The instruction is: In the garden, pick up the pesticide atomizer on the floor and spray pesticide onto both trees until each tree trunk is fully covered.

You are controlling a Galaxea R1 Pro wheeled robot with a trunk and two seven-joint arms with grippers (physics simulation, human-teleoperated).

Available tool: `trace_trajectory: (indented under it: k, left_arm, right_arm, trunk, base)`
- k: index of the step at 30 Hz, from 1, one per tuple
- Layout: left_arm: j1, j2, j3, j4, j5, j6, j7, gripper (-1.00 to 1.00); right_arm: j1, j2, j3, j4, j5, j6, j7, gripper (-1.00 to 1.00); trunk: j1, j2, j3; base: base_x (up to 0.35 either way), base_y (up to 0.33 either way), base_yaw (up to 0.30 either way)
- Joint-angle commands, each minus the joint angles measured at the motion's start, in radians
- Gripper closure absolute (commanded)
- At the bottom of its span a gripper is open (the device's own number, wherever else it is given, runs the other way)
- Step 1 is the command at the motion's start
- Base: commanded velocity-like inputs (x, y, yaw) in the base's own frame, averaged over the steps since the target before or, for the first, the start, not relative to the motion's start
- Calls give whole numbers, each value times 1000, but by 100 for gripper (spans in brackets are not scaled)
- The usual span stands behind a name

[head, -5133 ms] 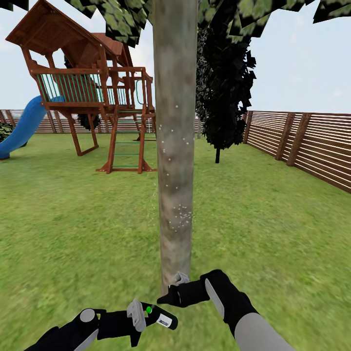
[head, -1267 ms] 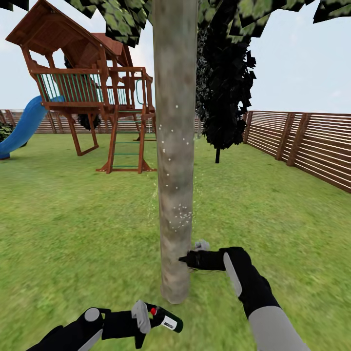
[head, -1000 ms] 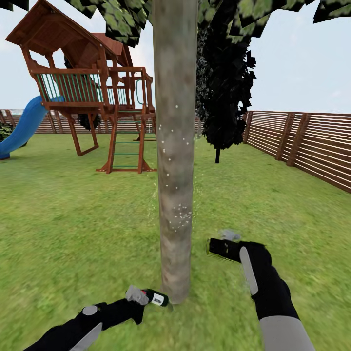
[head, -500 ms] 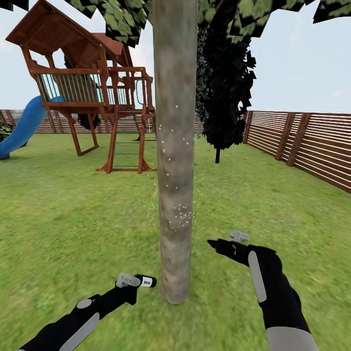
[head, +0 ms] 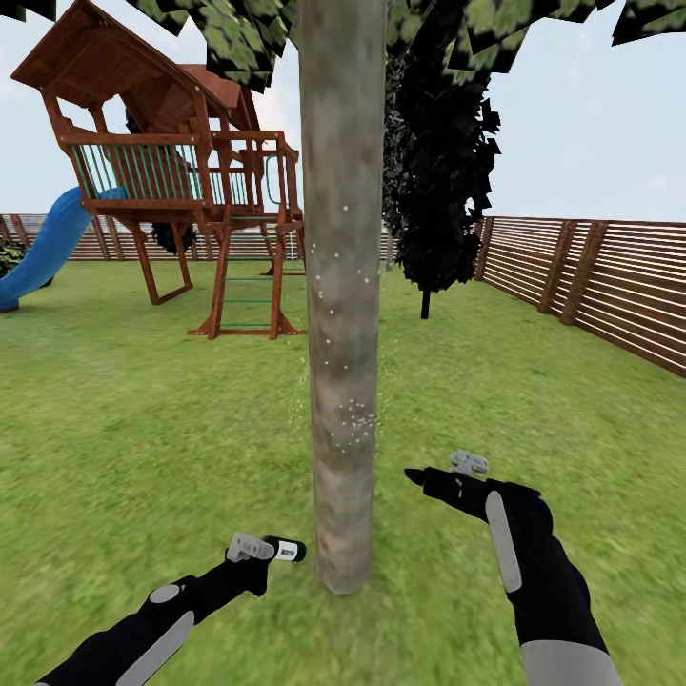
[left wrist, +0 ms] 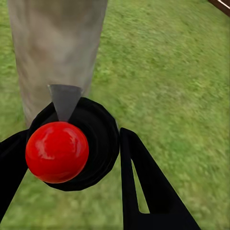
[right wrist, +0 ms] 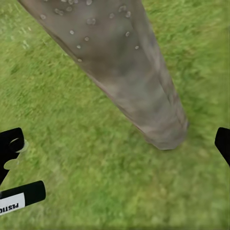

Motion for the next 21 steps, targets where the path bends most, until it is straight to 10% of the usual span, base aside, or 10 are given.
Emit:
trace_trajectory:
  k: [1,10,21]
  left_arm:
    - [-2,1,-4,0,10,0,-1,100]
    - [1,3,-4,4,9,3,-2,100]
    - [7,-16,-5,265,12,1,-9,100]
  right_arm:
    - [-1,1,-3,-1,-5,6,-1,-100]
    - [3,-2,-3,3,1,-8,2,-100]
    - [243,-99,-3,299,9,-560,-10,-100]
  trunk:
    - [1,-2,-2]
    - [1,-2,-2]
    - [1,-2,-2]
  base:
    - [0,0,0]
    - [0,0,0]
    - [0,0,0]
